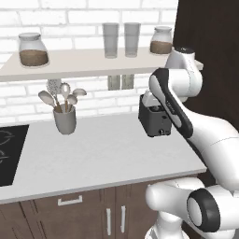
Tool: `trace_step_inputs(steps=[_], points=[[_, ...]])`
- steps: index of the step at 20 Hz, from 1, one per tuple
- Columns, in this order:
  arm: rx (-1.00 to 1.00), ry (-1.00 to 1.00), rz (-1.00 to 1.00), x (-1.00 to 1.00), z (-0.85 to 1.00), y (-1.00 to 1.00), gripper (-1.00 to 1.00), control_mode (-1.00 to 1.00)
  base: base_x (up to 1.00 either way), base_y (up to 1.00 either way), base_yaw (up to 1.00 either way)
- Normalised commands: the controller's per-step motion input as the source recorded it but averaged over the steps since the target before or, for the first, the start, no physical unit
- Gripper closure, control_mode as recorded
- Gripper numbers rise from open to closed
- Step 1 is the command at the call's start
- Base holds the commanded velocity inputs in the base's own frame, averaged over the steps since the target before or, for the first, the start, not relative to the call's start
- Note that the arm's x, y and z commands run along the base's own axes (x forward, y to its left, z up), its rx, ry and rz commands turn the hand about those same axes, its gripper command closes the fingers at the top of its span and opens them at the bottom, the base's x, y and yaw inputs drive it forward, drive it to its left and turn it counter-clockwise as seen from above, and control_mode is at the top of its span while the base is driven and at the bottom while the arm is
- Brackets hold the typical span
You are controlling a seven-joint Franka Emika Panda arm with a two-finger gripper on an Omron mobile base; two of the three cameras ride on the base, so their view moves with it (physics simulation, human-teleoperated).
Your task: Start the toaster. Once the lever pops up, take the bread to the plate on the dining counter.
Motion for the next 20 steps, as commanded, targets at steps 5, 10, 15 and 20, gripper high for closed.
trace_step_inputs(steps=[5,10,15,20], points=[[0.00,0.00,0.00,0.05,-0.16,-0.02,-1.00,-1.00,0.00,0.00,0.00],[0.00,0.00,0.00,0.16,-0.33,-0.21,-1.00,-1.00,0.00,0.00,0.00],[0.00,0.00,0.00,0.20,-0.21,-0.32,-1.00,-1.00,0.00,0.00,0.00],[0.00,0.00,0.00,0.25,-0.07,-0.33,1.00,-1.00,0.00,0.00,0.00]])
